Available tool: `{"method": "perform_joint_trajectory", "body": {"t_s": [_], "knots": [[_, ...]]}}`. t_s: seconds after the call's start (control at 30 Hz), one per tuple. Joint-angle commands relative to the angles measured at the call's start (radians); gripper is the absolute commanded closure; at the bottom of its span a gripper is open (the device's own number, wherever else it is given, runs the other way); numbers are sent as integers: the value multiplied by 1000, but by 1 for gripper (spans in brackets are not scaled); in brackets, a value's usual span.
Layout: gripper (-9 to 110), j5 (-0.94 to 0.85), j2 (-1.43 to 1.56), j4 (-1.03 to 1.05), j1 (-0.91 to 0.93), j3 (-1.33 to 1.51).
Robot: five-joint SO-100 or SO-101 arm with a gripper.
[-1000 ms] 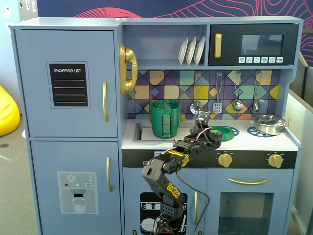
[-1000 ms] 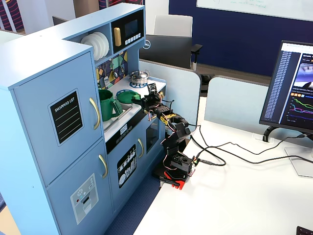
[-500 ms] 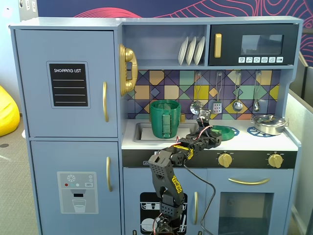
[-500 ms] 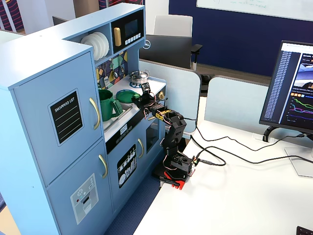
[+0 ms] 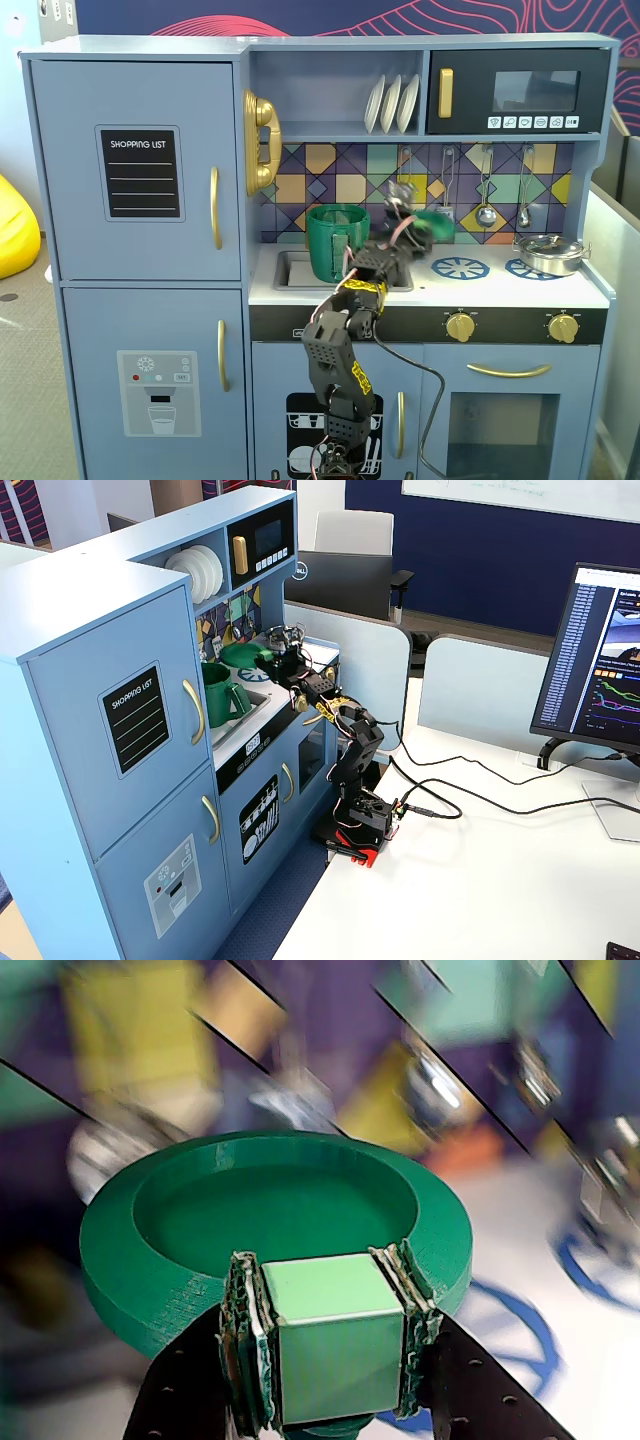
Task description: Pick up the lid from the counter and put it on the green recipient
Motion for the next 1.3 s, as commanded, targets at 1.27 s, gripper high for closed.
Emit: {"method": "perform_joint_trajectory", "body": {"t_s": [1.27], "knots": [[102, -61, 129, 262, -345, -199]]}}
